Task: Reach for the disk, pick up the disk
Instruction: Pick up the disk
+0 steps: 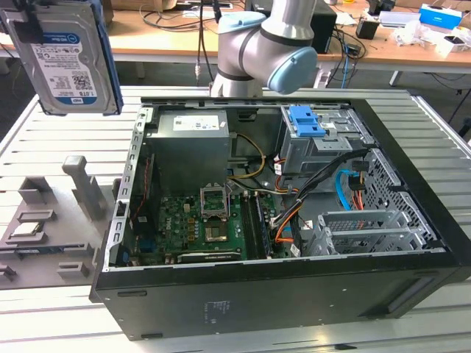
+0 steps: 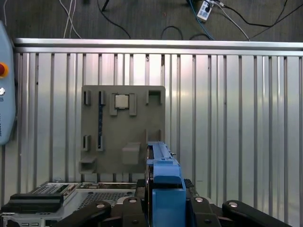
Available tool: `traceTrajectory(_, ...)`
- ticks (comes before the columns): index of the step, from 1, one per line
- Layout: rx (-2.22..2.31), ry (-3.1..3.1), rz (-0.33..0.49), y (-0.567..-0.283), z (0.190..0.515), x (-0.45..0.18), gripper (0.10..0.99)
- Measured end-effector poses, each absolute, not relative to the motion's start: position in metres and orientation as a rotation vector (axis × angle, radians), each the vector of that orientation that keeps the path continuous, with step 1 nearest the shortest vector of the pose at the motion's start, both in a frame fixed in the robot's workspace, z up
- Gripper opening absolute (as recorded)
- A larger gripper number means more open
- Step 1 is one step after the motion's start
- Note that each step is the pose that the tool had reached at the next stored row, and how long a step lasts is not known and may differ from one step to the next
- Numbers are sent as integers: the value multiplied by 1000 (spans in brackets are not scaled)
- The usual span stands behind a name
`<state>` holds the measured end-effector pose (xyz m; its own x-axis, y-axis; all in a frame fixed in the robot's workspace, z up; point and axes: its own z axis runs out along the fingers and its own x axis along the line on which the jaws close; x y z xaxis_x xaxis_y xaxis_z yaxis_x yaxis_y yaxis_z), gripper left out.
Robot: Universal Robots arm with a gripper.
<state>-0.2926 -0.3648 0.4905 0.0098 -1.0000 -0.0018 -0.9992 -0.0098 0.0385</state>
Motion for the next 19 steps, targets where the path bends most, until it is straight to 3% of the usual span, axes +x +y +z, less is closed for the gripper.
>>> traceTrajectory(19, 2214, -2192, -44, -365, 490, -224, 369)
